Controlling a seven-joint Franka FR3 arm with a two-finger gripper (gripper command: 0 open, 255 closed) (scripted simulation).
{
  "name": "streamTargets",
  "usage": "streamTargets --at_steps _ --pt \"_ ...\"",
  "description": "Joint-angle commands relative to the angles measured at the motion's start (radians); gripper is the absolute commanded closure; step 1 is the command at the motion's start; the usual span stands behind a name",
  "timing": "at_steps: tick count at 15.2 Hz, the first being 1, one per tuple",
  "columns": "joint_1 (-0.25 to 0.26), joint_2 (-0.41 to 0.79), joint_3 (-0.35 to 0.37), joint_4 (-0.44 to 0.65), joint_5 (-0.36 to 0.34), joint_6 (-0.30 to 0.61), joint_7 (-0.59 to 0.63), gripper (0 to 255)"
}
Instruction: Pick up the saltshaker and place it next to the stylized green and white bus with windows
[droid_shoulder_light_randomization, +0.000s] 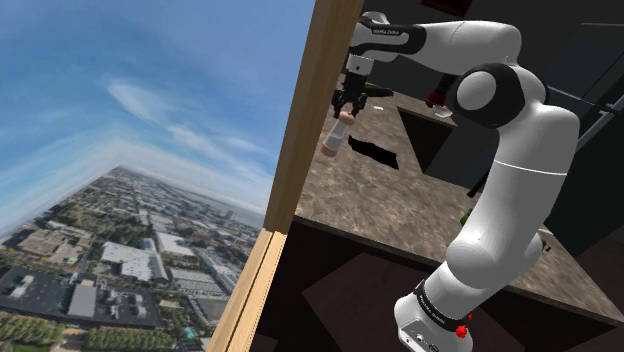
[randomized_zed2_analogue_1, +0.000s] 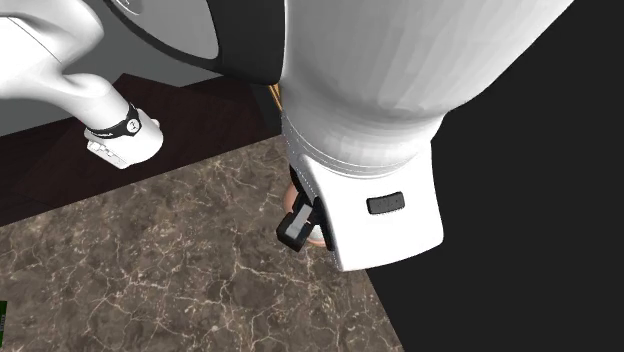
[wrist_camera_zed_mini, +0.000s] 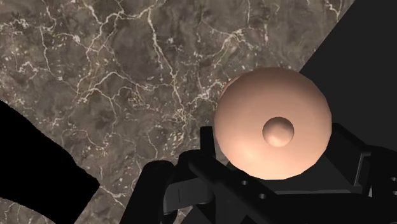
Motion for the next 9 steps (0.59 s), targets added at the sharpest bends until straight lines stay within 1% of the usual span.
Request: streamTargets --at_steps 1,9 --pt "0.0 0.002 0.0 0.028 0.0 -0.026 0.0 255" --pt "-0.001 0.018 0.0 0.16 0.0 -0.142 0.001 255"
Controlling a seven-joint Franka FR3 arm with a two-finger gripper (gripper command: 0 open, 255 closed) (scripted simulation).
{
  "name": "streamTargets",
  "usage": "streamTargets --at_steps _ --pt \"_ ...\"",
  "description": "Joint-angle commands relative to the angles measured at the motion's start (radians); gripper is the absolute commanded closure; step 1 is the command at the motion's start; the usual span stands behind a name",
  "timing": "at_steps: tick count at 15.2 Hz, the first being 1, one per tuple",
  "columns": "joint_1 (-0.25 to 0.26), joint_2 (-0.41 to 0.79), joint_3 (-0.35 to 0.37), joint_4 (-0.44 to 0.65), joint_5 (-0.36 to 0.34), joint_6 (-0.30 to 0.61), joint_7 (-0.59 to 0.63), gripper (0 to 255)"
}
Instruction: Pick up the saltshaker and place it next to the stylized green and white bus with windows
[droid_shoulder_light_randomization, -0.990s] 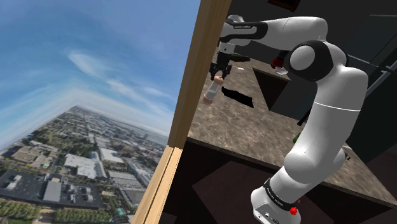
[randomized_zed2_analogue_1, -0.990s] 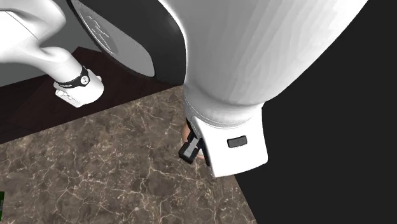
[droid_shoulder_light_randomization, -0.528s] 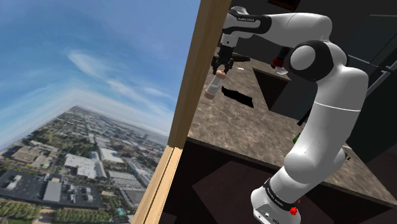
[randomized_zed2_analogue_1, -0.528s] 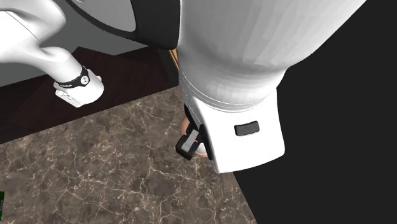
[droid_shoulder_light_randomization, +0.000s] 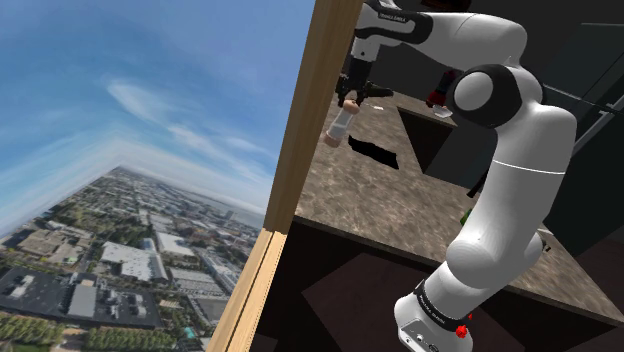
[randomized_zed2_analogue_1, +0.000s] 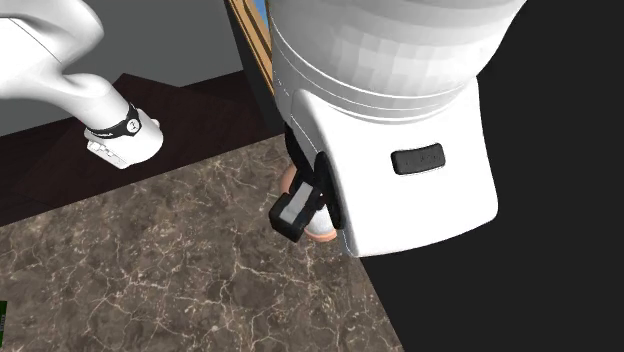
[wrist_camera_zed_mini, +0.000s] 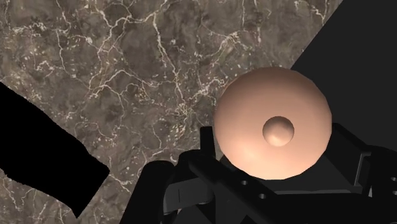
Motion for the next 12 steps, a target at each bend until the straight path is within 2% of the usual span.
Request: streamTargets --at_steps 1,6,12 --pt "0.0 0.007 0.0 0.041 0.0 -0.034 0.0 255" --pt "-0.001 0.03 0.0 0.139 0.001 -0.109 0.001 255" --pt "-0.072 -0.134 -0.039 -0.1 -0.008 -0.034 -0.111 255"
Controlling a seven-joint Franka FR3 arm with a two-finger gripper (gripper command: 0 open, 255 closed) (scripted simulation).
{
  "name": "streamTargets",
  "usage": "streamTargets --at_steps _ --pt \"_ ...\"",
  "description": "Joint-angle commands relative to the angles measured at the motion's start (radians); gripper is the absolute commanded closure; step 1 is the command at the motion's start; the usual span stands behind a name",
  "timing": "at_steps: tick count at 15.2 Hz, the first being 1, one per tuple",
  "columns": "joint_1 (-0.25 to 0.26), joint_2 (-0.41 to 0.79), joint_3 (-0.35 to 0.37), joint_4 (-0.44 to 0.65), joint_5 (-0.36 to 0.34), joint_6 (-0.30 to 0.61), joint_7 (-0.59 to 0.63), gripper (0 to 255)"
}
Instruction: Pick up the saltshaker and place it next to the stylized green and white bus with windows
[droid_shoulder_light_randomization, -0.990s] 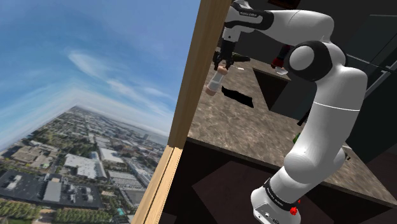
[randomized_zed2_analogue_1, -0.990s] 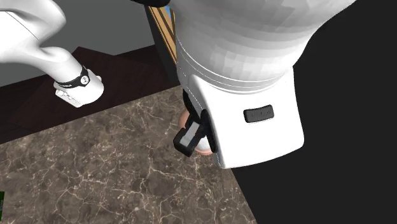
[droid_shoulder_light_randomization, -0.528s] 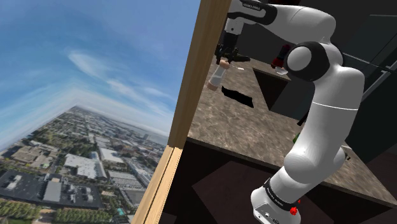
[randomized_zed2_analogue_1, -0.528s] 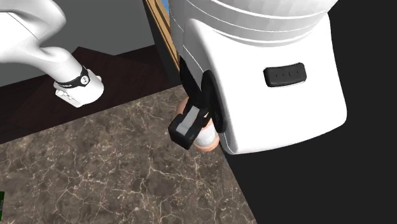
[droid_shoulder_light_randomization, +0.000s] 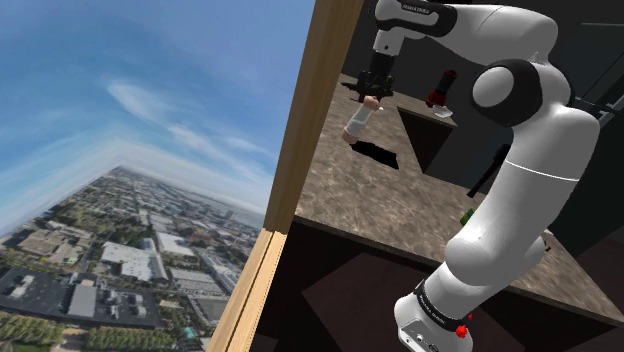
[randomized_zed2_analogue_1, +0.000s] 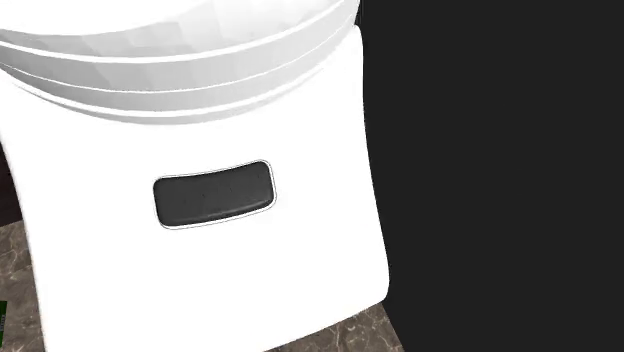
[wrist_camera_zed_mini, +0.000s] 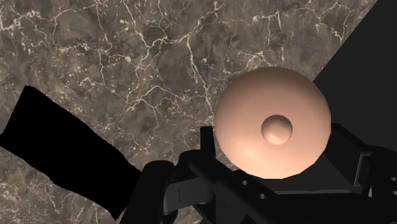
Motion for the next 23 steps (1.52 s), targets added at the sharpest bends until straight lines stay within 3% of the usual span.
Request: streamTargets --at_steps 1,12,23 --pt "-0.023 -0.053 -0.014 -0.076 -0.004 0.023 -0.039 255" --pt "-0.148 -0.217 -0.116 -0.293 -0.038 0.081 -0.265 255" --pt "-0.275 -0.258 -0.239 -0.346 -0.074 0.105 -0.513 255"
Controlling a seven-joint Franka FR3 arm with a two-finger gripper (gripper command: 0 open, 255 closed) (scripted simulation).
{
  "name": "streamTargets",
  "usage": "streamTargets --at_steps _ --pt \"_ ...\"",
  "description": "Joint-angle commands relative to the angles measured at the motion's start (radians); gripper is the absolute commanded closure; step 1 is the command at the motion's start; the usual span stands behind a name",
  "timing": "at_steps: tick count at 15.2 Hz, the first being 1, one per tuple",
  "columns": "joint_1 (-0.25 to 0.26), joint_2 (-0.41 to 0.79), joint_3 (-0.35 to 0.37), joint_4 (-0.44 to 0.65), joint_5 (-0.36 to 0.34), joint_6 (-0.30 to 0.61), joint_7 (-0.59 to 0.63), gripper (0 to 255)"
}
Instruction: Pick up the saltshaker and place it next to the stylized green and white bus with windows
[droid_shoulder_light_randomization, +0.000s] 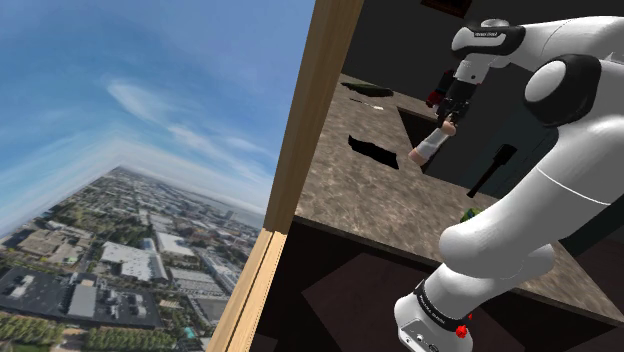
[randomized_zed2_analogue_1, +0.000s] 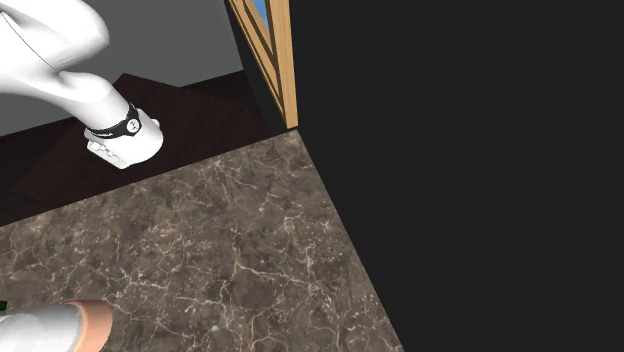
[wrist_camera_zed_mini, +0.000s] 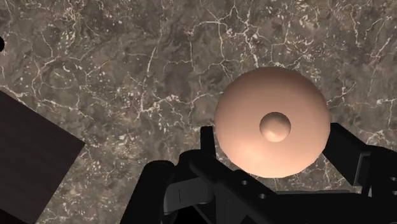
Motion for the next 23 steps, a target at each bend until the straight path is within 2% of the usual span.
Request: streamTargets --at_steps 1,7,13,19,23 --pt "-0.024 -0.001 -0.024 0.002 -0.005 0.001 -0.049 255" --pt "-0.1 0.037 -0.095 0.042 -0.007 0.006 -0.197 255" --pt "-0.186 0.116 -0.163 0.13 0.016 0.002 -0.351 255" --pt "-0.293 0.238 -0.22 0.273 0.068 -0.019 -0.509 255" --pt "-0.385 0.347 -0.244 0.412 0.119 -0.053 -0.61 255"
